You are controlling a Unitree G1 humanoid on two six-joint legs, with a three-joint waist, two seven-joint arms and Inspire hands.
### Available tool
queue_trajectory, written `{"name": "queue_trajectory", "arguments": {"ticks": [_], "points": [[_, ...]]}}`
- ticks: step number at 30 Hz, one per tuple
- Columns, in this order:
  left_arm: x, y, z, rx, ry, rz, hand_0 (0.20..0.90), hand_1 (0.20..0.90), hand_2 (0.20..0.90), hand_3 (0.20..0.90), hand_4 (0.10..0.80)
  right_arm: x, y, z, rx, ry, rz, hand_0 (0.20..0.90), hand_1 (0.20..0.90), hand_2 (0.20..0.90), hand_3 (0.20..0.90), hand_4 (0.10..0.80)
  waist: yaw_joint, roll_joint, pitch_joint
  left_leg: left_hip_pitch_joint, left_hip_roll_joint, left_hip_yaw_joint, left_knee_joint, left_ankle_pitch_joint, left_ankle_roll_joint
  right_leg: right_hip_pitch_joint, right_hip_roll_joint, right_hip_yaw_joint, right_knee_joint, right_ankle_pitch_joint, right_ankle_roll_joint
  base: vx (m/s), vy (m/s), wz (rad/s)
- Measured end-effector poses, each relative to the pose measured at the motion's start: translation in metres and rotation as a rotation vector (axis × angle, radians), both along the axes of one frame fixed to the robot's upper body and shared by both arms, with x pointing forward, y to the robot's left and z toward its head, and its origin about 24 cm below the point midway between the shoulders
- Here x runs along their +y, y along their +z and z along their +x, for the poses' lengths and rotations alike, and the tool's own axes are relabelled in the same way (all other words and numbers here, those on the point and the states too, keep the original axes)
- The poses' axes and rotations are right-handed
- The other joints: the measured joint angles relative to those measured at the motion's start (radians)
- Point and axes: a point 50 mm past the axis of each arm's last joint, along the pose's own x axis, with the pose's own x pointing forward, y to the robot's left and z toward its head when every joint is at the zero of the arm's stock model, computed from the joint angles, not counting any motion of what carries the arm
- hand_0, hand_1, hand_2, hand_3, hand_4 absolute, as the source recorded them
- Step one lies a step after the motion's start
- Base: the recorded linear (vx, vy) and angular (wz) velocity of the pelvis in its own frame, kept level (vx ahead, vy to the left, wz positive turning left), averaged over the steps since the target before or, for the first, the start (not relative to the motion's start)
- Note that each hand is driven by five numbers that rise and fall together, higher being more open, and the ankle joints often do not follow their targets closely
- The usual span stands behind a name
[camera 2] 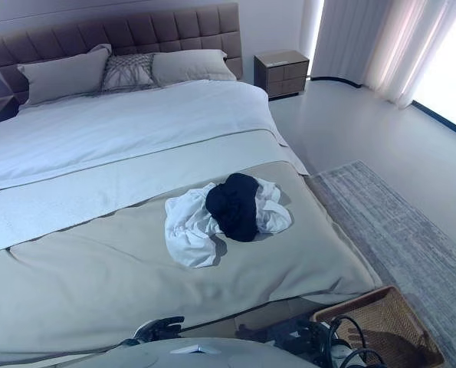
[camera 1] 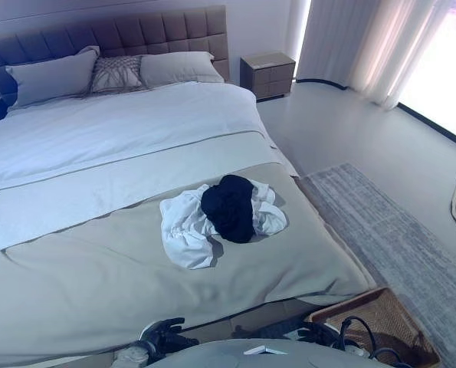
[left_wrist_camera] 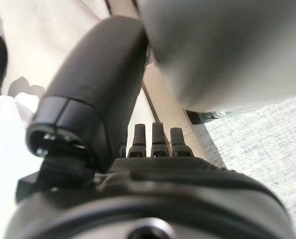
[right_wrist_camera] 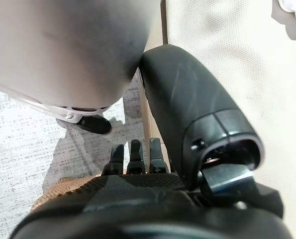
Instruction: Pick up the clothes from the bed and place them into the basket
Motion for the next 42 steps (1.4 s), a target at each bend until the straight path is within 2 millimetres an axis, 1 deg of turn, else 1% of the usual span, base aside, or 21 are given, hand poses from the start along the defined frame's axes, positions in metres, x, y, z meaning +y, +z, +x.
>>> {"name": "queue_trajectory", "arguments": {"ticks": [10, 17, 30, 32, 35, 37, 39, 40, 42], "points": [[0.0, 0.0, 0.001, -0.001, -0.005, 0.007, 0.9, 0.9, 0.9, 0.9, 0.8, 0.0, 0.0, 0.0, -0.002, 0.007, -0.003, 0.9, 0.9, 0.9, 0.9, 0.8, 0.001, 0.002, 0.001, 0.0, 0.0, 0.0, 0.0, 0.0, 0.0, 0.0, 0.0, 0.0, 0.0, 0.0, 0.0, 0.0, 0.0, 0.0], [-0.003, 0.001, 0.005, -0.006, -0.066, 0.02, 0.9, 0.9, 0.9, 0.9, 0.8, -0.001, 0.0, 0.0, -0.005, 0.0, -0.022, 0.9, 0.9, 0.9, 0.9, 0.8, 0.0, 0.008, 0.003, 0.0, 0.0, 0.0, 0.0, 0.0, 0.0, 0.0, 0.0, -0.001, 0.0, 0.0, 0.0, 0.0, 0.0, 0.0], [-0.005, 0.0, 0.006, -0.004, -0.084, 0.016, 0.9, 0.9, 0.9, 0.9, 0.8, -0.003, -0.001, -0.005, -0.007, -0.084, -0.028, 0.9, 0.9, 0.9, 0.9, 0.8, -0.002, 0.009, 0.006, 0.001, 0.0, 0.001, 0.0, 0.0, 0.0, 0.0, 0.0, 0.001, 0.0, 0.0, 0.0, 0.0, 0.0, 0.0], [-0.005, 0.0, 0.006, -0.009, -0.081, 0.023, 0.9, 0.9, 0.9, 0.9, 0.8, -0.004, 0.0, -0.005, -0.05, -0.151, -0.017, 0.9, 0.9, 0.9, 0.9, 0.8, -0.001, 0.009, 0.008, 0.001, 0.0, 0.0, 0.0, 0.0, 0.0, 0.001, 0.0, 0.001, 0.0, 0.0, 0.0, 0.0, 0.0, 0.0], [-0.005, 0.001, 0.007, -0.022, -0.074, 0.041, 0.9, 0.9, 0.9, 0.9, 0.8, -0.006, 0.002, -0.003, -0.142, -0.353, 0.03, 0.9, 0.9, 0.9, 0.9, 0.8, -0.007, 0.009, 0.018, 0.006, 0.0, 0.003, -0.001, -0.001, 0.002, 0.0, 0.0, 0.005, 0.0, 0.0, 0.0, 0.013, 0.019, -0.03], [-0.005, 0.001, 0.007, -0.038, -0.082, 0.048, 0.9, 0.9, 0.9, 0.9, 0.8, -0.006, 0.003, -0.003, -0.164, -0.42, 0.042, 0.9, 0.9, 0.9, 0.9, 0.8, -0.008, 0.011, 0.023, 0.006, 0.0, 0.01, -0.001, -0.002, 0.002, 0.0, 0.0, 0.012, 0.0, 0.0, 0.0, 0.023, 0.022, -0.09], [-0.006, 0.001, 0.007, -0.054, -0.097, 0.05, 0.9, 0.9, 0.9, 0.9, 0.8, -0.006, 0.002, -0.006, -0.153, -0.435, 0.044, 0.9, 0.9, 0.9, 0.9, 0.8, -0.014, 0.013, 0.028, 0.006, 0.0, 0.011, -0.001, -0.002, 0.002, 0.0, 0.0, 0.013, 0.0, 0.0, 0.0, 0.016, 0.006, -0.03], [-0.006, 0.001, 0.007, -0.054, -0.102, 0.052, 0.9, 0.9, 0.9, 0.9, 0.8, -0.006, 0.002, -0.007, -0.145, -0.441, 0.046, 0.9, 0.9, 0.9, 0.9, 0.8, -0.015, 0.013, 0.029, 0.006, 0.0, 0.011, -0.001, -0.002, 0.002, 0.0, 0.0, 0.013, 0.0, 0.0, 0.0, 0.053, -0.013, 0.0], [-0.005, 0.002, 0.007, -0.063, -0.113, 0.06, 0.9, 0.9, 0.9, 0.9, 0.8, -0.008, 0.0, -0.013, -0.121, -0.512, 0.062, 0.9, 0.9, 0.9, 0.9, 0.8, -0.018, 0.013, 0.031, 0.006, 0.0, 0.011, -0.001, -0.002, 0.002, 0.001, 0.0, 0.012, 0.0, 0.0, 0.0, 0.078, -0.016, 0.0]]}}
